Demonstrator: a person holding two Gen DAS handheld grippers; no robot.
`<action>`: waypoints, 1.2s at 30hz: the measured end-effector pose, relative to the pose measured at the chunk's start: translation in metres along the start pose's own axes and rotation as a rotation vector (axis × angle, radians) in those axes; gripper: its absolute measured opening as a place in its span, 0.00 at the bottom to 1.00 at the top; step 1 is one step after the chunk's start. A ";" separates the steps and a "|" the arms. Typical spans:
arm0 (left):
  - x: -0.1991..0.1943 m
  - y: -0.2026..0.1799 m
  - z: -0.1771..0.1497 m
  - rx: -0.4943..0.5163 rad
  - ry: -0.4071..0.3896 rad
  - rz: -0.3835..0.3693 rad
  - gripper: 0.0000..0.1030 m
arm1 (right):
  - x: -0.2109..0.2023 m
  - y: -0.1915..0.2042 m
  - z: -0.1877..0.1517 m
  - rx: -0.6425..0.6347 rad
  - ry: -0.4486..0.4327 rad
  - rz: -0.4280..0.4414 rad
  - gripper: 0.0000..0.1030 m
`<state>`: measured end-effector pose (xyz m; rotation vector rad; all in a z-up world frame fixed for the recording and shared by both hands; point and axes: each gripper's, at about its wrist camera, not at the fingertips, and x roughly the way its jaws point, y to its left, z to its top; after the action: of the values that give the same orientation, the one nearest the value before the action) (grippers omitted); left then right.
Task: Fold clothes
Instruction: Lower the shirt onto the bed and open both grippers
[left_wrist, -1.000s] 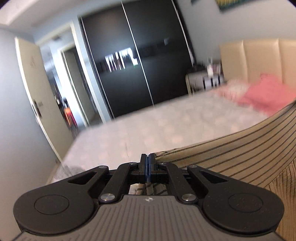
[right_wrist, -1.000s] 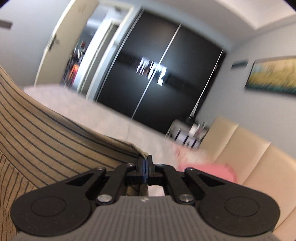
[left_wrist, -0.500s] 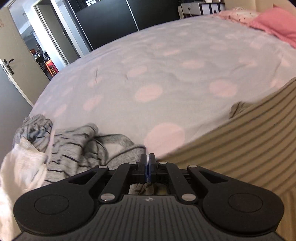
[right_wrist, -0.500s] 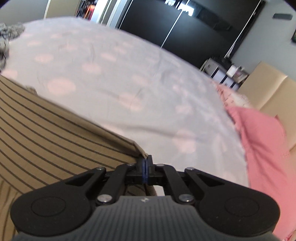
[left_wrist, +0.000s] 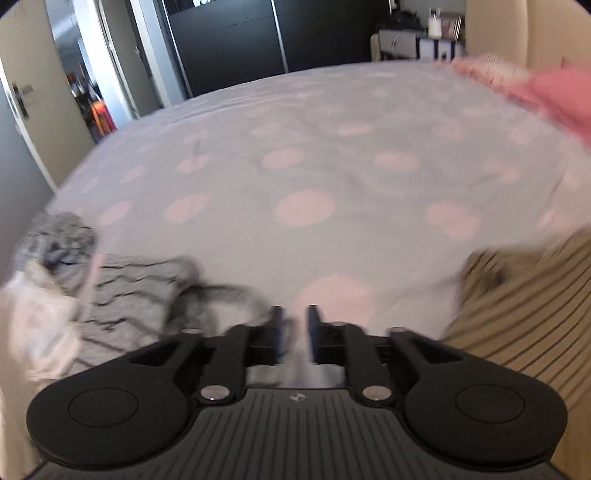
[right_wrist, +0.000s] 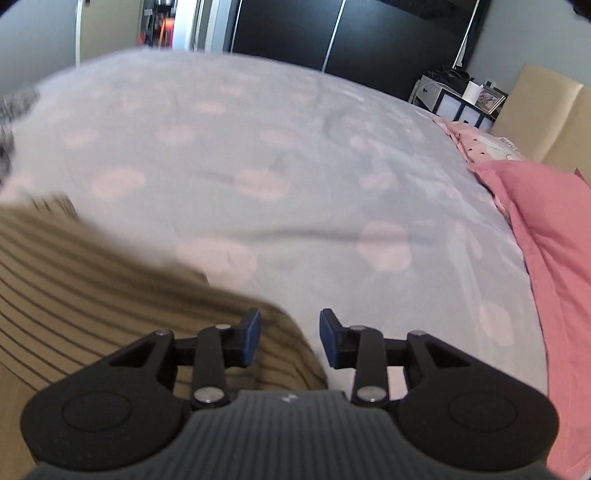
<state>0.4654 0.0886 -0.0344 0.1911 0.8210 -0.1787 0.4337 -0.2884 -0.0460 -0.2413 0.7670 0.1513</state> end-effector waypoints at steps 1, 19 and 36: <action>-0.002 -0.003 0.005 -0.022 -0.008 -0.047 0.40 | -0.003 -0.003 0.006 0.020 -0.019 0.022 0.38; 0.062 -0.115 0.006 0.014 0.083 -0.271 0.11 | 0.063 0.065 0.009 -0.033 0.195 0.304 0.09; 0.004 -0.098 -0.008 0.071 -0.224 -0.136 0.13 | -0.014 0.072 0.017 -0.124 -0.354 -0.001 0.36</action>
<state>0.4397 -0.0050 -0.0529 0.1782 0.6055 -0.3509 0.4196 -0.2146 -0.0360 -0.3222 0.4059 0.2339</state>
